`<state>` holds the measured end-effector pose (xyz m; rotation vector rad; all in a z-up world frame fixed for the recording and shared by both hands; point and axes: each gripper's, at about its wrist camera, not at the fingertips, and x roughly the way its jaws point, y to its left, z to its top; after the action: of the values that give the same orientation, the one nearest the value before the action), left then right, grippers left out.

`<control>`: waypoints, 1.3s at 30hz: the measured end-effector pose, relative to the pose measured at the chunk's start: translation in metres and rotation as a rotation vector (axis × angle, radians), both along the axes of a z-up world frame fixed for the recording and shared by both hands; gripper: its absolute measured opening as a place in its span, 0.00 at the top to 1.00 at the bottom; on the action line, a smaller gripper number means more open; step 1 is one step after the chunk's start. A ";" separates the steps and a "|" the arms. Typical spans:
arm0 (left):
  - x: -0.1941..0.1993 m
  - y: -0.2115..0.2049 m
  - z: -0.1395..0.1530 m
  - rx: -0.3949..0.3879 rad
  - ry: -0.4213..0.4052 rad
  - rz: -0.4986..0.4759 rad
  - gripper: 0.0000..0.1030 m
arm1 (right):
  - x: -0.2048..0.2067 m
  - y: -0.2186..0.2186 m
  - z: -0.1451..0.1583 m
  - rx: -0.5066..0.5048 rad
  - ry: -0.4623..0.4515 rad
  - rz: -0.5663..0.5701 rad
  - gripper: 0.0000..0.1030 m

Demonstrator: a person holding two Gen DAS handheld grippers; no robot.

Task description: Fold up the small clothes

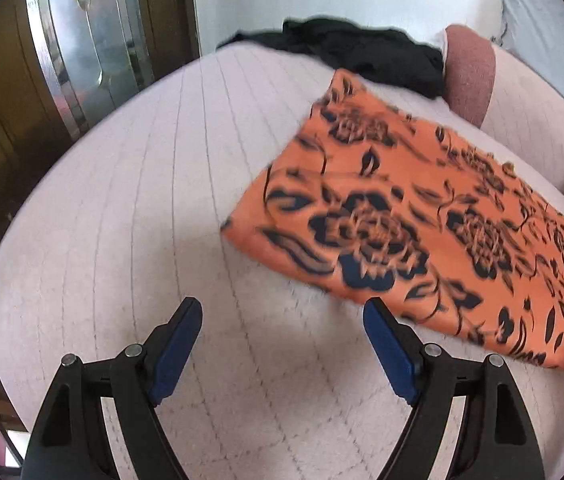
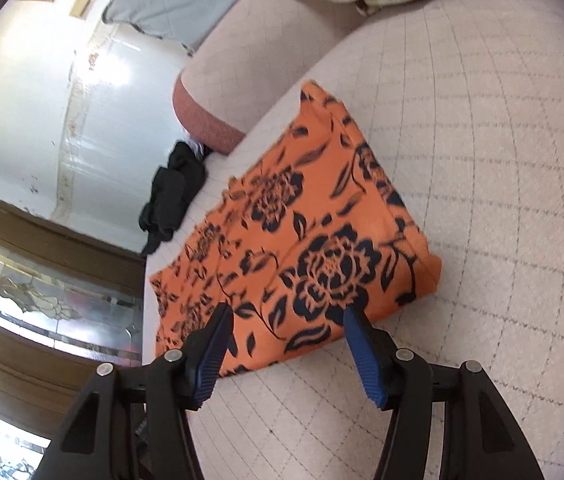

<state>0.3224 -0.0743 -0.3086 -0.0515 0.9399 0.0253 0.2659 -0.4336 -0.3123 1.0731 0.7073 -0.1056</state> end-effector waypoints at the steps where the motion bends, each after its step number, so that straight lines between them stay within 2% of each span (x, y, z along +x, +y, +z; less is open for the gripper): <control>1: -0.001 -0.004 0.006 0.026 -0.047 -0.003 0.19 | 0.000 -0.003 0.002 0.007 -0.014 -0.006 0.40; 3: -0.002 -0.012 0.015 0.088 -0.133 -0.022 0.19 | 0.002 -0.009 0.002 0.025 -0.022 -0.016 0.41; 5: 0.005 -0.022 0.016 0.111 -0.158 -0.061 0.19 | 0.005 -0.013 0.001 0.038 -0.022 -0.028 0.41; 7: 0.016 -0.027 0.009 0.100 -0.122 -0.085 0.19 | 0.009 -0.015 -0.001 0.053 -0.017 -0.033 0.41; 10: 0.040 -0.032 -0.024 0.081 0.055 -0.110 0.17 | 0.023 -0.017 -0.018 0.109 0.038 -0.038 0.41; 12: 0.042 -0.021 -0.023 0.003 0.052 -0.066 0.13 | 0.035 -0.014 -0.038 0.132 0.156 -0.030 0.40; 13: 0.044 -0.017 -0.023 -0.024 0.068 -0.065 0.13 | 0.038 -0.014 -0.045 0.141 0.168 -0.028 0.40; 18: 0.036 -0.008 -0.018 -0.045 0.062 -0.052 0.13 | 0.037 -0.010 -0.034 0.083 0.150 -0.024 0.40; 22: 0.017 -0.001 -0.014 -0.042 0.052 -0.033 0.13 | 0.028 -0.009 -0.032 0.095 0.127 -0.031 0.40; 26: 0.006 0.001 -0.014 -0.078 0.064 -0.046 0.13 | 0.019 -0.007 -0.022 0.086 0.097 -0.036 0.40; 28: -0.003 0.000 -0.015 -0.105 0.074 -0.062 0.13 | 0.014 -0.004 -0.019 0.093 0.084 -0.031 0.40; 31: -0.010 -0.003 -0.018 -0.191 0.101 -0.100 0.13 | 0.009 0.001 -0.016 0.089 0.079 -0.017 0.40; 33: -0.009 -0.007 -0.018 -0.212 0.097 -0.126 0.13 | 0.008 0.004 -0.016 0.094 0.079 -0.003 0.40; 39: 0.010 0.000 -0.020 -0.406 0.104 -0.132 0.12 | 0.007 0.011 -0.031 0.163 0.107 0.035 0.36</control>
<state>0.3322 -0.0743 -0.3288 -0.3665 1.0396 -0.2886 0.2730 -0.4227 -0.3429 1.2170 0.8426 -0.0764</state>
